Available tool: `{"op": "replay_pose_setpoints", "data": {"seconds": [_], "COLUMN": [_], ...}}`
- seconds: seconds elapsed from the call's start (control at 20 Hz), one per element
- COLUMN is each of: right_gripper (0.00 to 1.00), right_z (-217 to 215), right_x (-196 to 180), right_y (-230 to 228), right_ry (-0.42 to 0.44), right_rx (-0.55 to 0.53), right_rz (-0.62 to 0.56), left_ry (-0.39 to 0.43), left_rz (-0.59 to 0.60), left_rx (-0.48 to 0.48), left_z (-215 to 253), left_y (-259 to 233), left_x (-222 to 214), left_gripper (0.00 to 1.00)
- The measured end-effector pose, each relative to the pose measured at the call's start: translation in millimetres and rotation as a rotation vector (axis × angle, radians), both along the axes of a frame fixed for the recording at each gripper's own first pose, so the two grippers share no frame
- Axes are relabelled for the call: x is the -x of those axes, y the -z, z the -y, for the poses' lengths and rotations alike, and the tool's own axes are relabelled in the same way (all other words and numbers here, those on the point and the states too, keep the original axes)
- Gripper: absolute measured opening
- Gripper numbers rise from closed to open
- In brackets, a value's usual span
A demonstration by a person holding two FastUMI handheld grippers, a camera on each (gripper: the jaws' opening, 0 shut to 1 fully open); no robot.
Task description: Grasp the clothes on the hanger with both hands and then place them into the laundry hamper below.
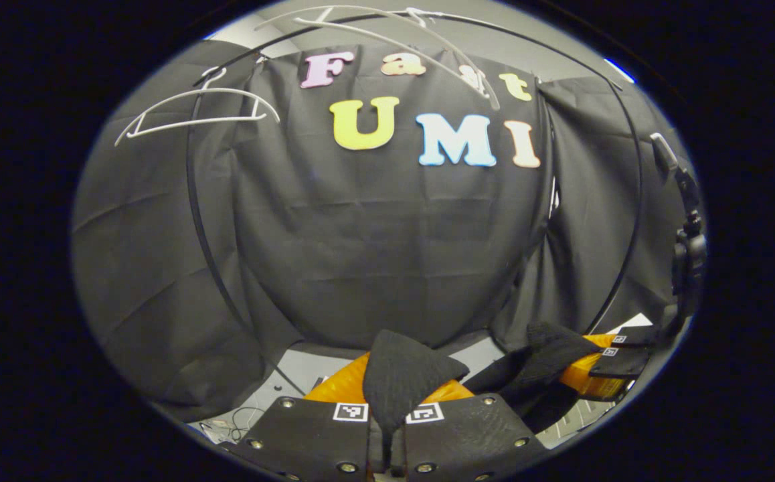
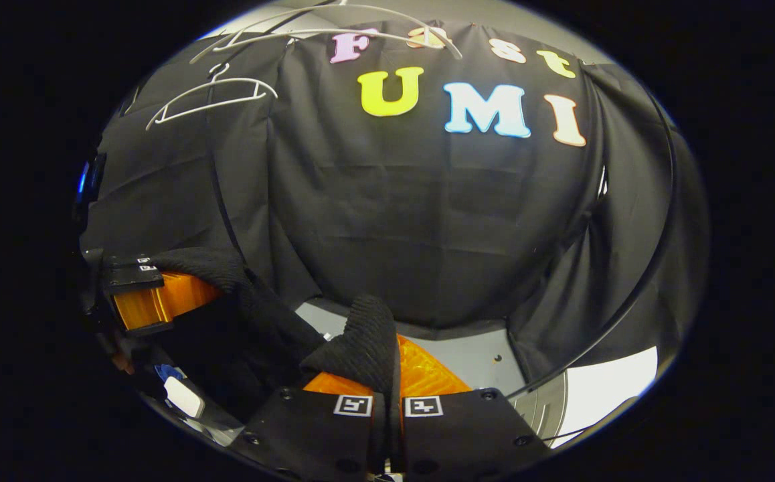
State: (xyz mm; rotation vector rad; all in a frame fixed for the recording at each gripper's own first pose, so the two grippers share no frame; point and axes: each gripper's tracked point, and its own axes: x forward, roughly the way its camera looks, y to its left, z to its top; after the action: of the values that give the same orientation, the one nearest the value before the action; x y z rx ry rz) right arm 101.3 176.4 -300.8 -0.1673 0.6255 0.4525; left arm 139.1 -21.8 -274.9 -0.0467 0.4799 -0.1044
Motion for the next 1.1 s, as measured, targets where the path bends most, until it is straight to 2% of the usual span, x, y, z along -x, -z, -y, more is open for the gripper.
{"op": "replay_pose_setpoints", "data": {"seconds": [0.15,0.4,0.75,0.8,0.9,0.95,1.1], "right_gripper": [0.04,0.04,0.03,0.07,0.07,0.07,0.18], "right_z": [3,5,20,21,21,24,26], "right_x": [9,27,50,54,58,61,69], "right_y": [27,55,90,95,101,101,109], "right_ry": [-0.005,-0.017,0.019,0.019,0.020,0.019,0.013], "right_rx": [0.033,0.067,0.126,0.130,0.138,0.144,0.148], "right_rz": [-0.063,-0.142,-0.271,-0.284,-0.298,-0.305,-0.321], "left_ry": [0.027,0.025,0.011,0.014,0.013,0.014,0.016], "left_rz": [-0.078,-0.210,-0.330,-0.342,-0.360,-0.370,-0.368], "left_rx": [-0.066,-0.084,-0.131,-0.136,-0.138,-0.132,-0.127], "left_z": [4,2,-11,-12,-14,-13,-15], "left_y": [40,99,135,136,141,142,142], "left_x": [15,37,53,56,58,57,57], "left_gripper": [0.06,0.06,0.07,0.07,0.10,0.19,0.47]}}
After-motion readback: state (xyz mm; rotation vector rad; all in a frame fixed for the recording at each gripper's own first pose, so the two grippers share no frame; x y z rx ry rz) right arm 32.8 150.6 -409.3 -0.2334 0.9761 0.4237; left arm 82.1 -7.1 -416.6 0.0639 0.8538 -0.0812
